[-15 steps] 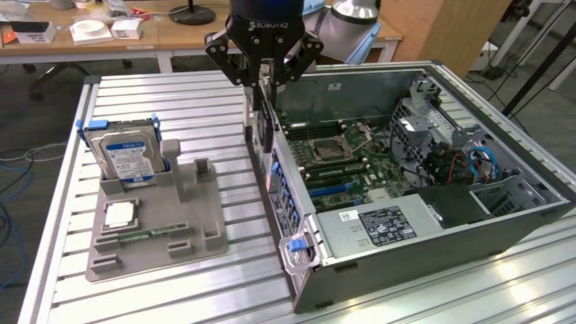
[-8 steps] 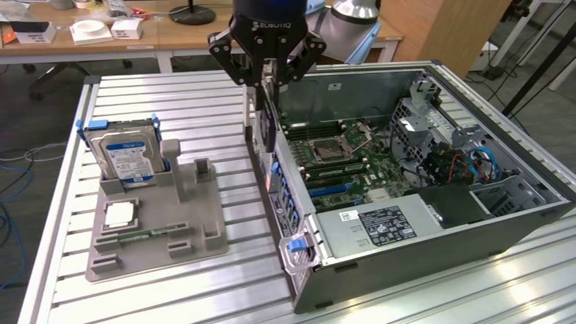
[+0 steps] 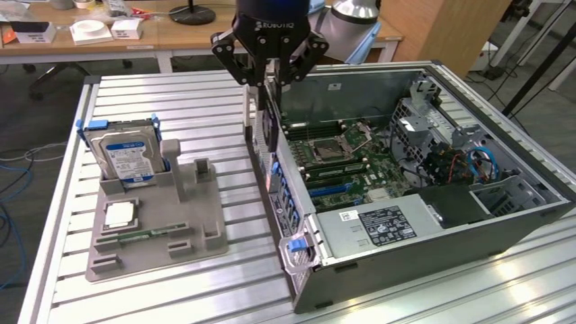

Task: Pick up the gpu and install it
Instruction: 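Pick up the gpu and move the gpu toward the slot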

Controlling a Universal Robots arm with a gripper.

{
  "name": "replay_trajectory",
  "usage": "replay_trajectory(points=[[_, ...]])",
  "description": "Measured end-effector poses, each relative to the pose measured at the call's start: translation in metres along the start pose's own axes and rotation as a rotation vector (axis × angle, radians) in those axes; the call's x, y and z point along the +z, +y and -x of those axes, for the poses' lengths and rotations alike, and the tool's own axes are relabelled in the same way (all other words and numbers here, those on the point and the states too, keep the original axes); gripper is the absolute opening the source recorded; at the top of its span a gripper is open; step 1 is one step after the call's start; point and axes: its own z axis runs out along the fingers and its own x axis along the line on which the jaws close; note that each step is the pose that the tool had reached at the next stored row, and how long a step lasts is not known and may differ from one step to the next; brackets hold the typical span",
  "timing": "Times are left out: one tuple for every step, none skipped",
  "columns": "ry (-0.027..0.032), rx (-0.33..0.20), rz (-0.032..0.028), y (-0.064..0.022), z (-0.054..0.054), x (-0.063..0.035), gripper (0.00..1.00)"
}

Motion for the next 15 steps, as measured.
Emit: replay_trajectory(points=[[0.0000,0.000,-0.0001,0.0000,0.001,0.0000,0.26],[0.0000,0.000,0.0000,0.0001,0.001,0.0000,0.26],[0.0000,0.000,0.0000,0.0001,0.002,0.0000,0.26],[0.0000,0.000,0.0000,0.0002,0.003,0.0001,0.26],[0.0000,0.000,-0.0001,0.0002,0.004,0.0001,0.26],[0.0000,0.000,0.0000,0.0002,0.004,0.0001,0.26],[0.0000,0.000,0.0000,0.0003,0.005,0.0001,0.26],[0.0000,0.000,-0.0001,0.0003,0.005,0.0001,0.26],[0.0000,0.000,-0.0001,0.0003,0.006,0.0001,0.26],[0.0000,0.000,-0.0001,0.0004,0.007,0.0001,0.26],[0.0001,0.000,-0.0001,0.0004,0.007,0.0001,0.26],[0.0000,0.000,0.0000,0.0004,0.008,0.0002,0.26],[0.0000,0.000,0.0000,0.0007,0.012,0.0003,0.26],[0.0000,0.000,-0.0001,0.0009,0.015,0.0004,0.26],[0.0000,0.000,0.0000,0.0012,0.019,0.0005,0.26]])
